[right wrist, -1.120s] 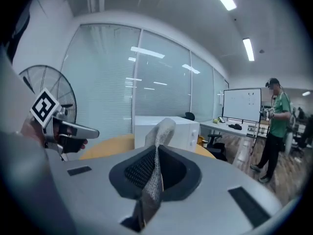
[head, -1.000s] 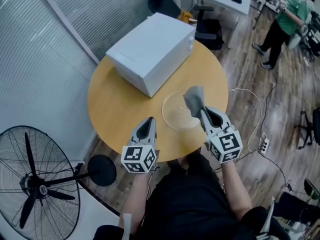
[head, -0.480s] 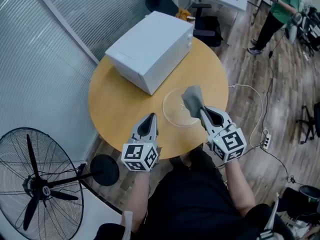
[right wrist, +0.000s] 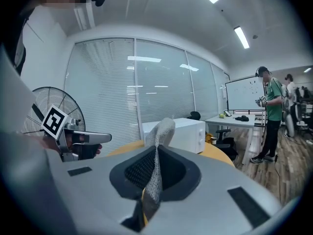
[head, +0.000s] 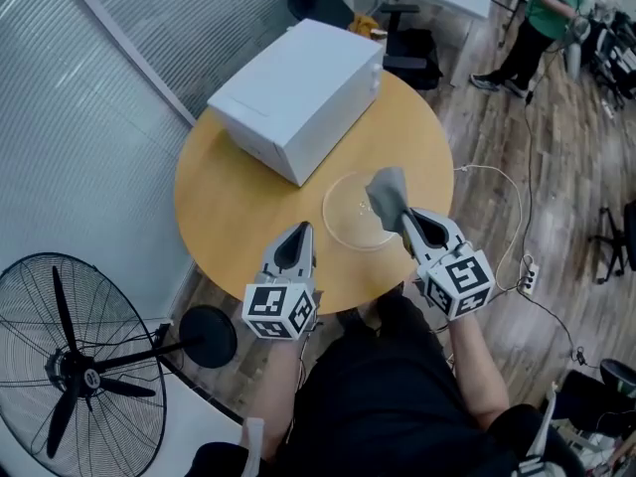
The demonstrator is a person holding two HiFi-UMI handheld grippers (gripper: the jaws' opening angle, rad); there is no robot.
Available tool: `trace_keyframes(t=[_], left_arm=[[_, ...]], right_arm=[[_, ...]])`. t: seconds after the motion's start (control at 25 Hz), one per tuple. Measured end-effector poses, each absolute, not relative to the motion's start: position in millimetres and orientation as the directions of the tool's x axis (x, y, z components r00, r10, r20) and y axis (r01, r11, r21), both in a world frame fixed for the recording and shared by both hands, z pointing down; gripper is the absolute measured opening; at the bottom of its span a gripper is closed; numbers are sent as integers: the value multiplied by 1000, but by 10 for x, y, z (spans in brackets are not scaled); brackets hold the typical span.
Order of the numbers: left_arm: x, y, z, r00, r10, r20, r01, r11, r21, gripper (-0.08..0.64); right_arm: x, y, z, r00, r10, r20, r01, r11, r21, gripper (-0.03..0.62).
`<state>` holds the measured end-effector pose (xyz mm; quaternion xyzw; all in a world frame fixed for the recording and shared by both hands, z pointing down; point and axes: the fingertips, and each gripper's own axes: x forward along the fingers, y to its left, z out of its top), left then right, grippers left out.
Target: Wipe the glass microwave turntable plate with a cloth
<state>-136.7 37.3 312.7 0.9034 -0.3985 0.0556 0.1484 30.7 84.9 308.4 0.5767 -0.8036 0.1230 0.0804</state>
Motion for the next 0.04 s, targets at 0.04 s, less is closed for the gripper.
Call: trace_keyframes(t=[0.04], left_arm=[[-1368, 375, 3129, 677, -702, 220, -736, -640, 222, -2]], right_arm=[[306, 850, 3088, -322, -906, 275, -947, 304, -106, 17]])
